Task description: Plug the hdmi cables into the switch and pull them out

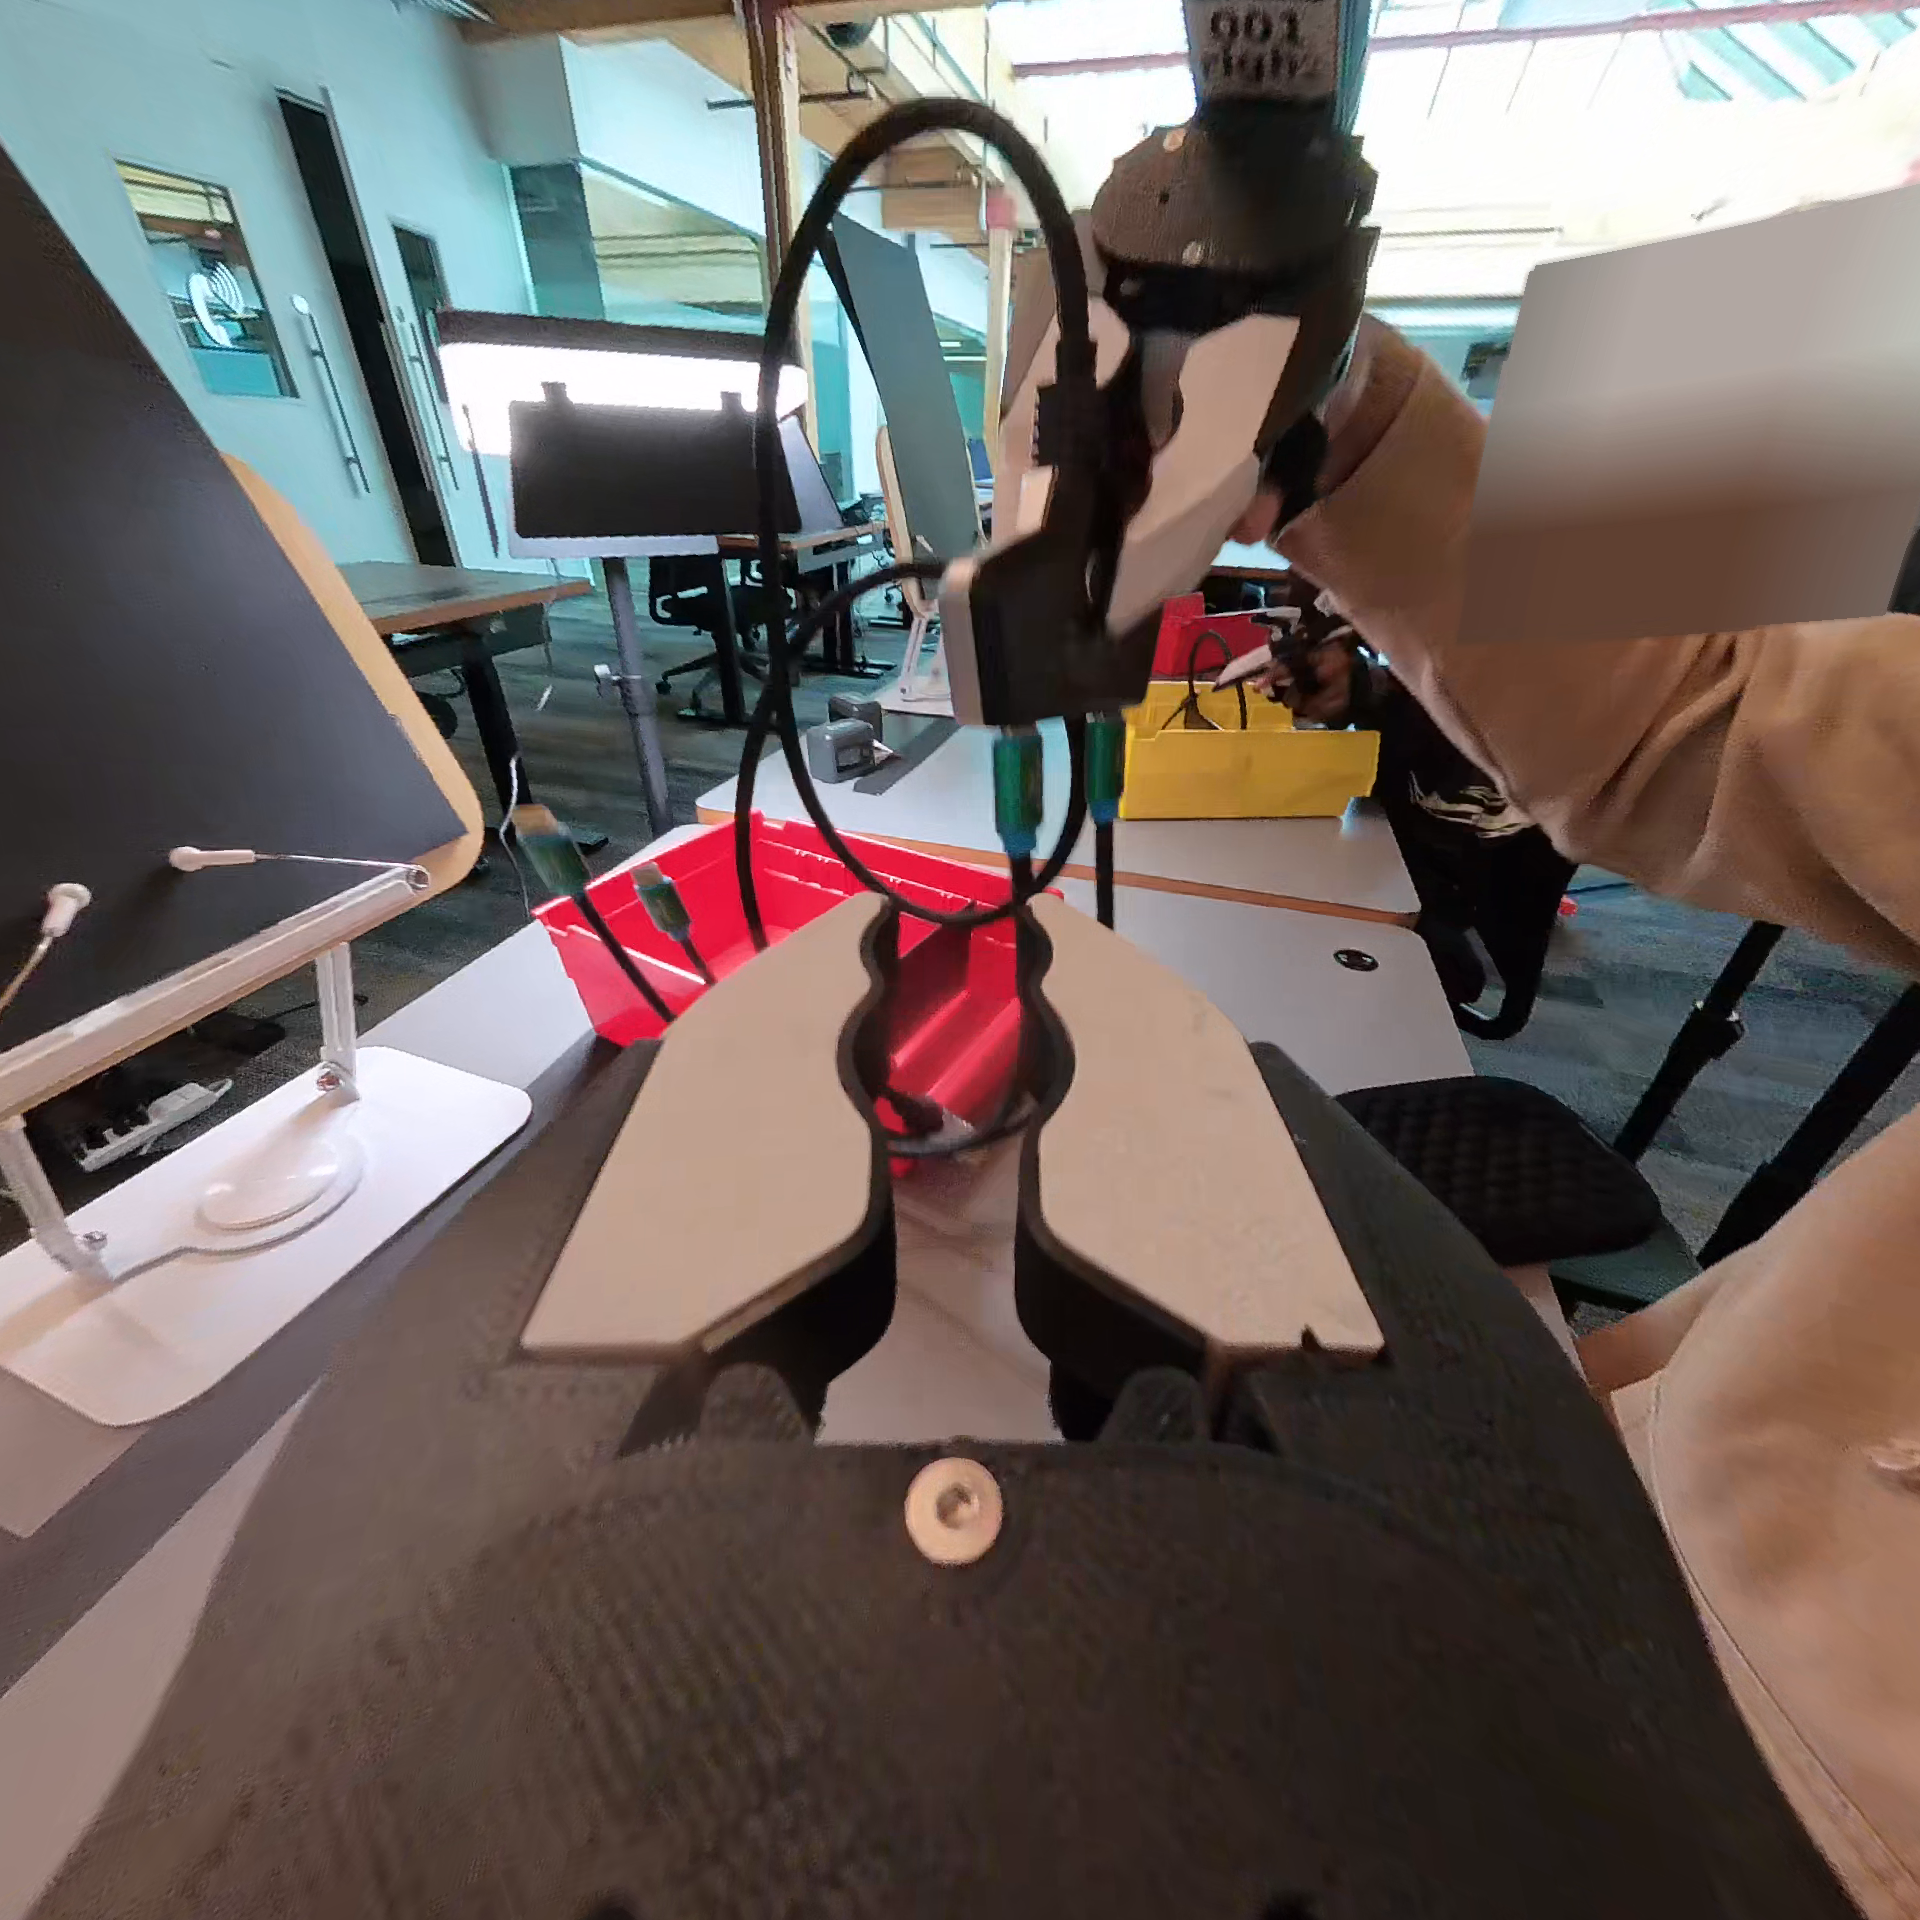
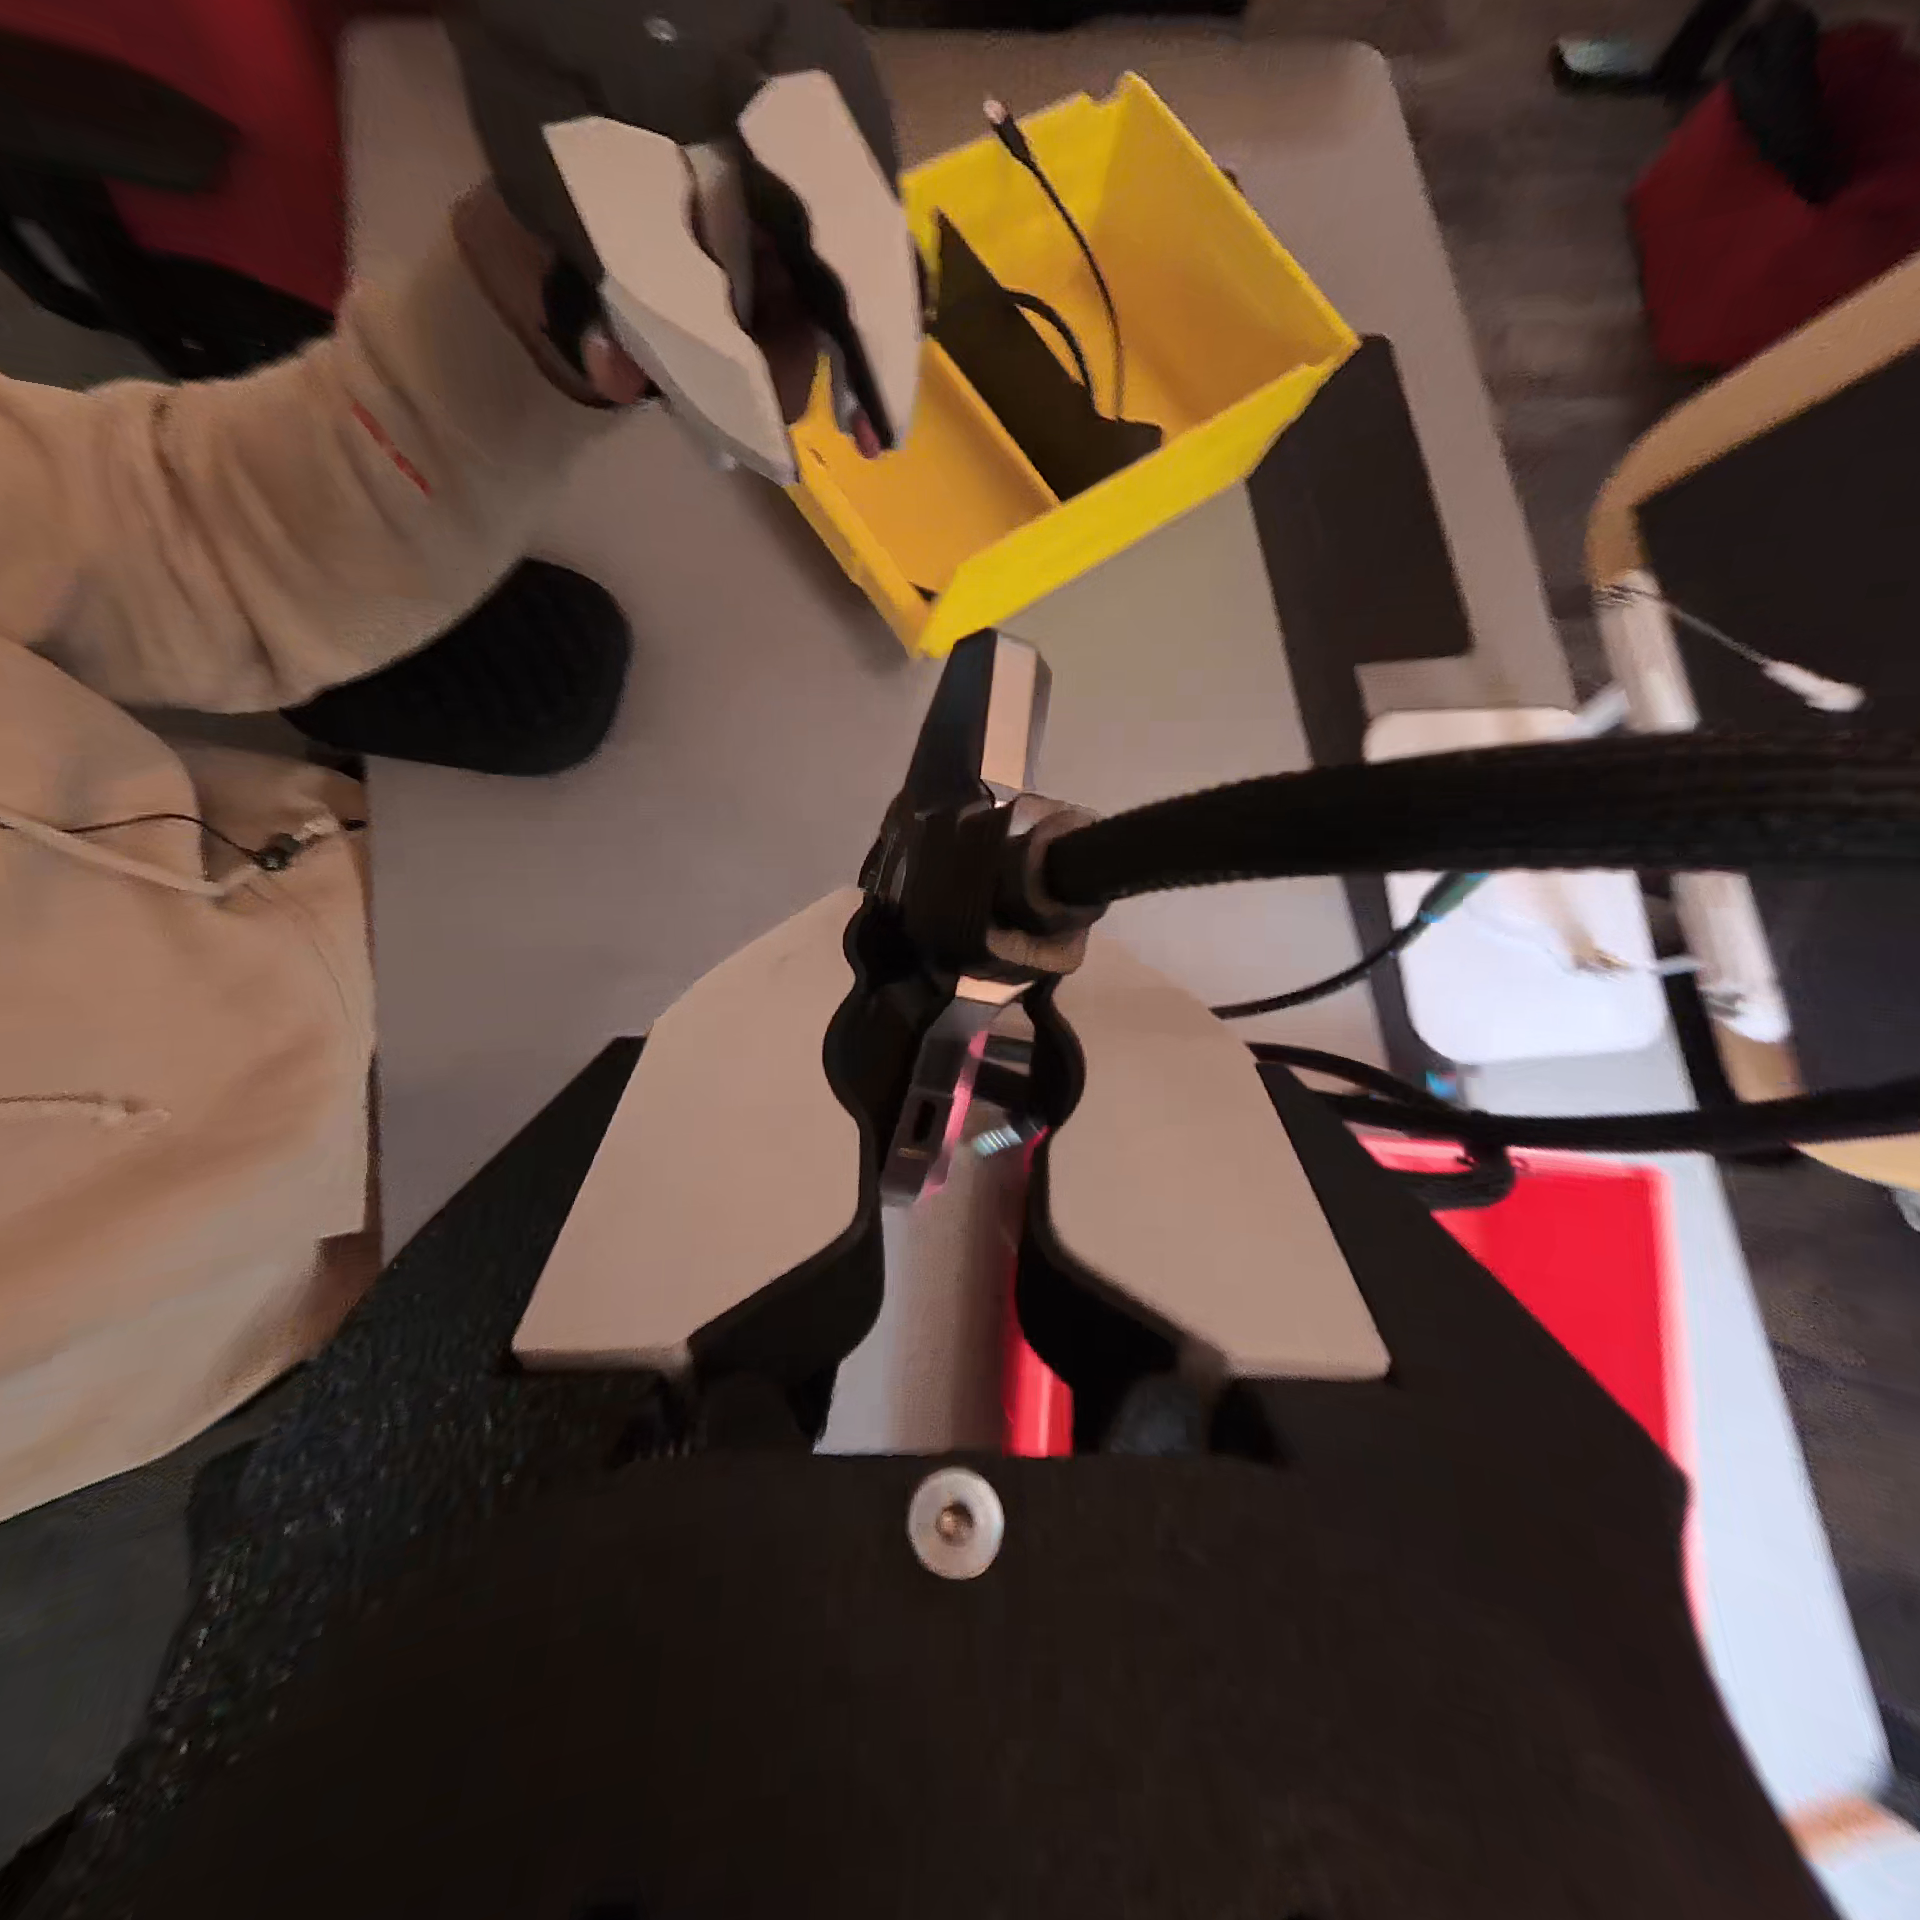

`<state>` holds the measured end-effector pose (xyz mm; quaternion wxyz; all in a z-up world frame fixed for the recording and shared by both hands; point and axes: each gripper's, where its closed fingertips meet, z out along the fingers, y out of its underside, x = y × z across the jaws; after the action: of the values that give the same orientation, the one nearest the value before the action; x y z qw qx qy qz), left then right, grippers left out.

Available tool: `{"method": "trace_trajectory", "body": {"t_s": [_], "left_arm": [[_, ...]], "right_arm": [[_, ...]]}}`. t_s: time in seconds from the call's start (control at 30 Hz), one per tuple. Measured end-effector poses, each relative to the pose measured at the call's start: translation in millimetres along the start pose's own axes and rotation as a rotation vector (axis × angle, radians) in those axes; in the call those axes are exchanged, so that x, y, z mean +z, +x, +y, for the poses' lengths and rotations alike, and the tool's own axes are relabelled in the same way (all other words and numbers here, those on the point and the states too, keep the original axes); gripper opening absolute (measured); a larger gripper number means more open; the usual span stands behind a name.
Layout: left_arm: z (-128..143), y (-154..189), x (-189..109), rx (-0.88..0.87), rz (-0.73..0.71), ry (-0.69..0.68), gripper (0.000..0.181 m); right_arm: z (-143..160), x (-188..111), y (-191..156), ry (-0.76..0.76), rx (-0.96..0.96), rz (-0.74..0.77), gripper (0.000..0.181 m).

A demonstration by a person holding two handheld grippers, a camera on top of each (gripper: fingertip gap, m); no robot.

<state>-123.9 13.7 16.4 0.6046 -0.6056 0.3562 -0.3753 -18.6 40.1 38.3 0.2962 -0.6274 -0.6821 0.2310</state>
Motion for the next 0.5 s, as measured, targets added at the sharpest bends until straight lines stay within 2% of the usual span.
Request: {"method": "trace_trajectory", "body": {"t_s": [0.17, 0.3, 0.4, 0.5], "left_arm": [[-4.8, 0.0, -6.0, 0.018, -0.011, 0.017, 0.020], [-3.7, -3.4, -7.5, 0.023, -0.027, 0.012, 0.019], [-2.3, -3.9, -6.3, -0.006, -0.014, 0.014, 0.018], [3.4, -3.9, -4.0, -0.033, -0.011, -0.022, 0.017]], "right_arm": [[-16.7, -50.3, 40.7, -0.044, 0.023, 0.199, 0.025], [-12.7, -82.0, 70.1, -0.091, 0.038, 0.327, 0.024], [7.2, -81.5, 88.7, -0.154, 0.054, 0.370, 0.024], [41.8, -61.3, 106.0, -0.224, 0.090, 0.376, 0.024]]}}
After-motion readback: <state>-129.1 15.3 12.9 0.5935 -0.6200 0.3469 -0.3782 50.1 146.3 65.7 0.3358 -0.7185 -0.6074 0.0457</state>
